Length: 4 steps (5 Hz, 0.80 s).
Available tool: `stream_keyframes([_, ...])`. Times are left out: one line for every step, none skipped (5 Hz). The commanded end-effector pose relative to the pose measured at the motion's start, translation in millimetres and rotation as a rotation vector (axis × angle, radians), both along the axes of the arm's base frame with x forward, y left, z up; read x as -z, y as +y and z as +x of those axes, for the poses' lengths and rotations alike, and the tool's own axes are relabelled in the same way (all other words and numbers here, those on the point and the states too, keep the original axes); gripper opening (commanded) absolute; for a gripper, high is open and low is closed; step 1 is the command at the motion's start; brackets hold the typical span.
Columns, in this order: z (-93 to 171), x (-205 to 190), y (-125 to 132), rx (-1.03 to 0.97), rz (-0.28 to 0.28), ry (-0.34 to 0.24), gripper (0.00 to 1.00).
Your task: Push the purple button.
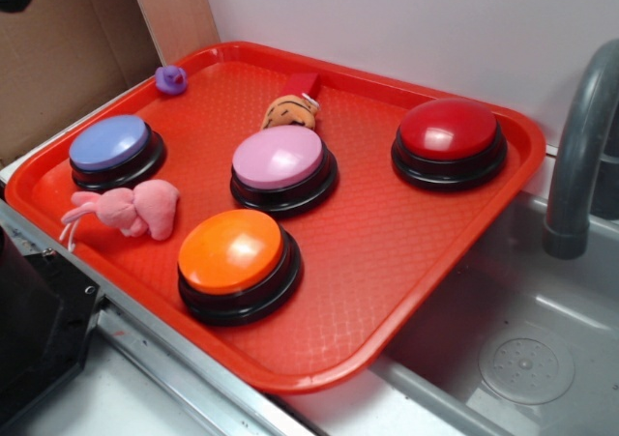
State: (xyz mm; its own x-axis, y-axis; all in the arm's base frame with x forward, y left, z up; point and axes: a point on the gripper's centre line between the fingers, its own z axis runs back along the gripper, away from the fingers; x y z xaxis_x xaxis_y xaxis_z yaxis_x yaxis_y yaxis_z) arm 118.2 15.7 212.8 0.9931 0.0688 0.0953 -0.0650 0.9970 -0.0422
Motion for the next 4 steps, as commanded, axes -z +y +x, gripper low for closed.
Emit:
stream_keyframes([27.2, 57.4, 79.1, -0.185, 0.042, 0.041, 1.00])
stream_keyframes([33.6, 82.5, 100.1, -0.211, 0.064, 0.040, 1.00])
stream_keyframes([37.6, 111.0, 118.3, -0.234, 0.101, 0.035, 1.00])
stream_keyframes([43.4, 131.2, 126.6, -0.241, 0.109, 0.040, 1.00])
